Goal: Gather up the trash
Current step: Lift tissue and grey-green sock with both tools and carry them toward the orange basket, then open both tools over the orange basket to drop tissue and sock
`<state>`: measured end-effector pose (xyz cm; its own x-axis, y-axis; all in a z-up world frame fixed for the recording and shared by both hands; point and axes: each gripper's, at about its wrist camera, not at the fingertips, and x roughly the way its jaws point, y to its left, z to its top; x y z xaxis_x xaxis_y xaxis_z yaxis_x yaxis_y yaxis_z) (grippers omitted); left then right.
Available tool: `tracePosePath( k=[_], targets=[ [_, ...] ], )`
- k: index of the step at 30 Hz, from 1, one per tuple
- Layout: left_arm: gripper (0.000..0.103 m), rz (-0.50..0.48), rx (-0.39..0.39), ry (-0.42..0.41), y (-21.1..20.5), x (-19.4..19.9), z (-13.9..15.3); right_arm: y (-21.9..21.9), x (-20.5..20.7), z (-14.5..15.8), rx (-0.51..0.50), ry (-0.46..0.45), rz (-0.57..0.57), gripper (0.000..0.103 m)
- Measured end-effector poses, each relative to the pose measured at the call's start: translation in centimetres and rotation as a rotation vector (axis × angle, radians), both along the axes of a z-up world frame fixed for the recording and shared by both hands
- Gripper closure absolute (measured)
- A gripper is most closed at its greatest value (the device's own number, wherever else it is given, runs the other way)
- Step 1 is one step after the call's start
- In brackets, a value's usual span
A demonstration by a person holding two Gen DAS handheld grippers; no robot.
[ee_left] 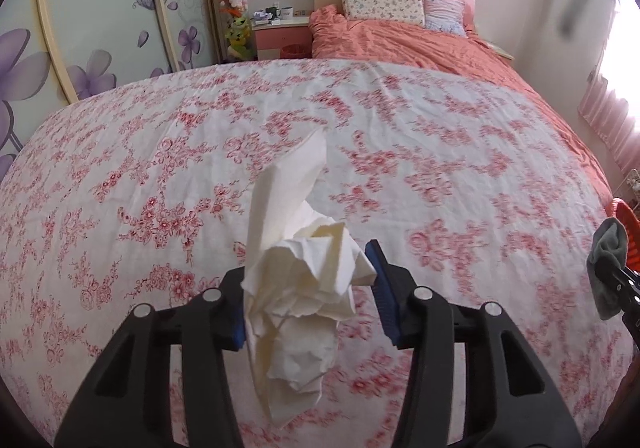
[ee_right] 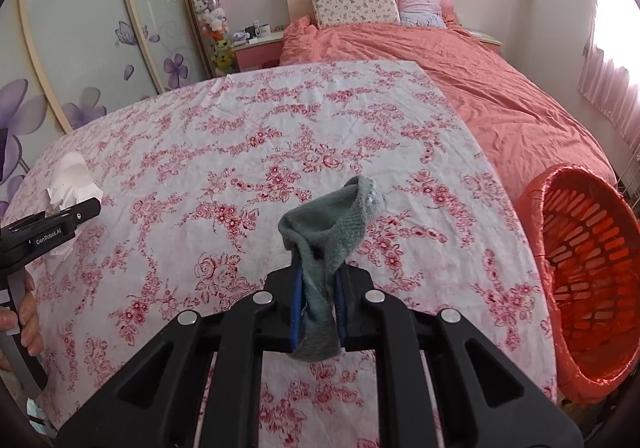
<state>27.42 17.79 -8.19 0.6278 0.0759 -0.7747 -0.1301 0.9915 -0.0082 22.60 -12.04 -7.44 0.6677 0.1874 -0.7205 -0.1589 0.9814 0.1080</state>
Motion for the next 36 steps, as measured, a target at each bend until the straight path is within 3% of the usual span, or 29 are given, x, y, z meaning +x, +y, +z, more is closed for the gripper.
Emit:
tracePosePath(
  k=[17,29,36],
  targets=[
    [0.054,-0.153,0.004,-0.121,-7.7,-3.7,7.4,-4.2,-4.2,5.8,0.044,-0.129,-0.047,0.090],
    [0.054,-0.377,-0.037,-0.182,-18.5,-6.1,10.6,-11.1,-7.2,8.0,0.069,-0.199,-0.170,0.090],
    [0.054,-0.516,-0.067,-0.195,-25.8,-6.6,11.0,-16.6,-7.5,7.8,0.094,-0.203,-0.279,0.090]
  ],
)
